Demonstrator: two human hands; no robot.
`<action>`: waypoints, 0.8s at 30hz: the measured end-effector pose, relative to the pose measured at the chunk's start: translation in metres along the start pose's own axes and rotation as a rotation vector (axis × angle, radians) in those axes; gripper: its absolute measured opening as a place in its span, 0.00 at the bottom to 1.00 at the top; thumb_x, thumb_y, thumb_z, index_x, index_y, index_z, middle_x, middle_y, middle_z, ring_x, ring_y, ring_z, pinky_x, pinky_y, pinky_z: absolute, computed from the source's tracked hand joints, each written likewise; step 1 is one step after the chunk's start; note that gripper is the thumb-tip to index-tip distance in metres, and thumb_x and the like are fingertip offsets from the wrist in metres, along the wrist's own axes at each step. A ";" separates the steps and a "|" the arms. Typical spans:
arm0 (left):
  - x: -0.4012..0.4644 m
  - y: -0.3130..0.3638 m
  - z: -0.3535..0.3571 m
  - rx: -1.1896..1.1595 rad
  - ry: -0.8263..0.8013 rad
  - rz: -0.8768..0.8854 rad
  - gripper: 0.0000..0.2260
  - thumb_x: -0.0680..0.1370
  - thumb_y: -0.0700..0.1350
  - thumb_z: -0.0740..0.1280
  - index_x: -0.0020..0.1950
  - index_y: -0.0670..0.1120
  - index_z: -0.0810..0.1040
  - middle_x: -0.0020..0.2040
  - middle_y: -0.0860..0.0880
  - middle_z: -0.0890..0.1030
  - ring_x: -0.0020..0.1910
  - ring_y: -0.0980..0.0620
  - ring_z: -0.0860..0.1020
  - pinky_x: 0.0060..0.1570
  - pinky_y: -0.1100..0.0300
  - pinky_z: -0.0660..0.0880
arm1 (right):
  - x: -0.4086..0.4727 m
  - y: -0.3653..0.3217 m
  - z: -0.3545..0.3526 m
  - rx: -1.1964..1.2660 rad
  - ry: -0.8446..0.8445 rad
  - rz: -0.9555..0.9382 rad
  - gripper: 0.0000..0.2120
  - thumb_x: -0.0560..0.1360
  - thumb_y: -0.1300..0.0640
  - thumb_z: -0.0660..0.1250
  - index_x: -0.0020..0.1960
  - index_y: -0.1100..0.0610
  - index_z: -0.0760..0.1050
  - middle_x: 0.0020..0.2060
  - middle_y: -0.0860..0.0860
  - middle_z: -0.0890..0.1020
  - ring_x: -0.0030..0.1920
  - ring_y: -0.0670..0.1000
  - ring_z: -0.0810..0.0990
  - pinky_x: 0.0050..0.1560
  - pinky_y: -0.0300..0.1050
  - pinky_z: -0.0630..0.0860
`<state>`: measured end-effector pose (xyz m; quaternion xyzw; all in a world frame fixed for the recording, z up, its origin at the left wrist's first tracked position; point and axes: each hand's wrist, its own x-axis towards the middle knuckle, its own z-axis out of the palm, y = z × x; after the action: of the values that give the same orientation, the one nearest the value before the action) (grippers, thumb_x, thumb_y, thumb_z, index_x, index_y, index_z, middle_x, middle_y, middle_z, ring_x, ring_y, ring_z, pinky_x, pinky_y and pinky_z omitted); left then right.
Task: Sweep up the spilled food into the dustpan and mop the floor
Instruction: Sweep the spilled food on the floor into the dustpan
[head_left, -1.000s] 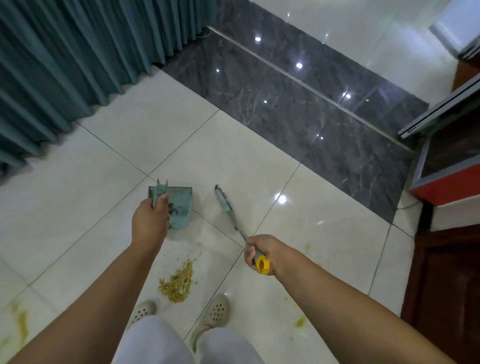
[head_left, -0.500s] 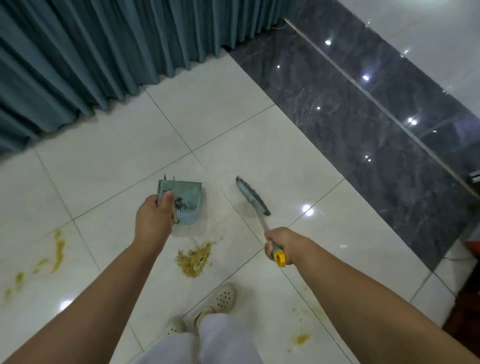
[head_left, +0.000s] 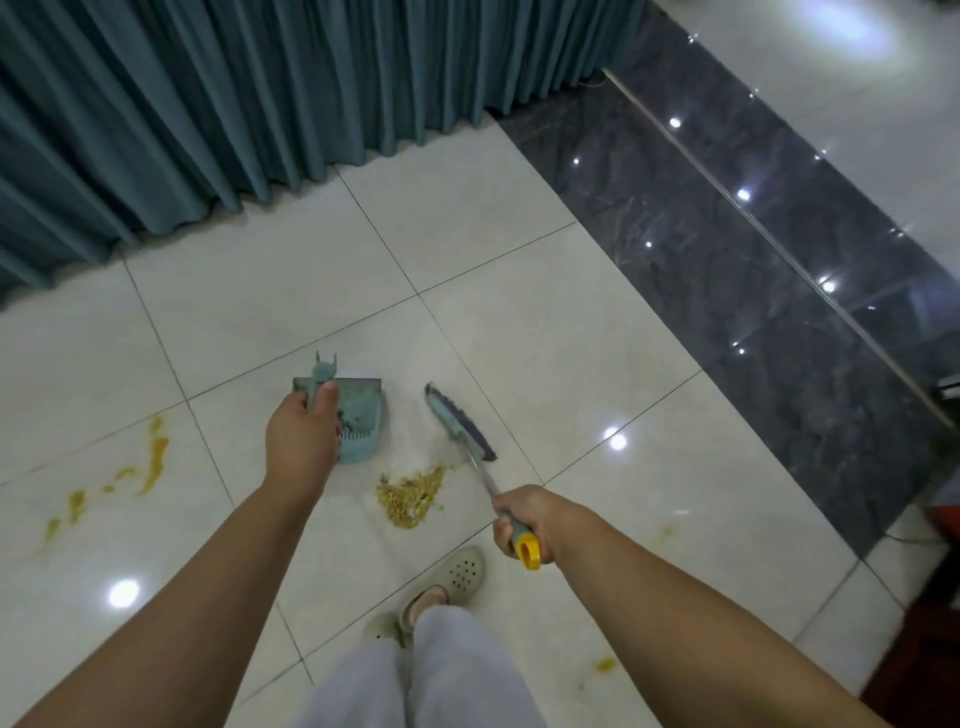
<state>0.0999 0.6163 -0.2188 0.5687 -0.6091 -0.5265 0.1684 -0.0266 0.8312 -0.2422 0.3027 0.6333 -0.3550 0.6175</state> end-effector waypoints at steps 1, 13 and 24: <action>-0.003 -0.004 -0.008 0.000 -0.004 0.004 0.17 0.80 0.54 0.59 0.44 0.39 0.73 0.38 0.41 0.76 0.35 0.45 0.73 0.38 0.54 0.71 | -0.002 0.010 0.007 -0.001 -0.009 0.010 0.06 0.81 0.61 0.58 0.46 0.62 0.67 0.26 0.53 0.66 0.14 0.46 0.64 0.16 0.31 0.65; -0.028 -0.034 -0.054 -0.033 -0.004 -0.032 0.17 0.79 0.55 0.59 0.36 0.44 0.70 0.33 0.43 0.75 0.29 0.47 0.71 0.29 0.59 0.68 | -0.034 0.066 0.041 0.100 -0.076 0.011 0.07 0.79 0.63 0.59 0.42 0.61 0.66 0.18 0.53 0.67 0.13 0.47 0.65 0.15 0.30 0.64; -0.014 -0.029 -0.031 -0.026 0.035 -0.045 0.17 0.80 0.55 0.59 0.37 0.44 0.71 0.33 0.45 0.75 0.29 0.49 0.71 0.29 0.60 0.68 | -0.021 -0.034 -0.011 0.145 0.072 -0.171 0.08 0.74 0.61 0.65 0.44 0.60 0.66 0.26 0.53 0.67 0.15 0.46 0.64 0.16 0.30 0.65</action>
<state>0.1439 0.6205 -0.2252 0.5892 -0.5864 -0.5278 0.1746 -0.0594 0.8225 -0.2191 0.3038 0.6513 -0.4402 0.5383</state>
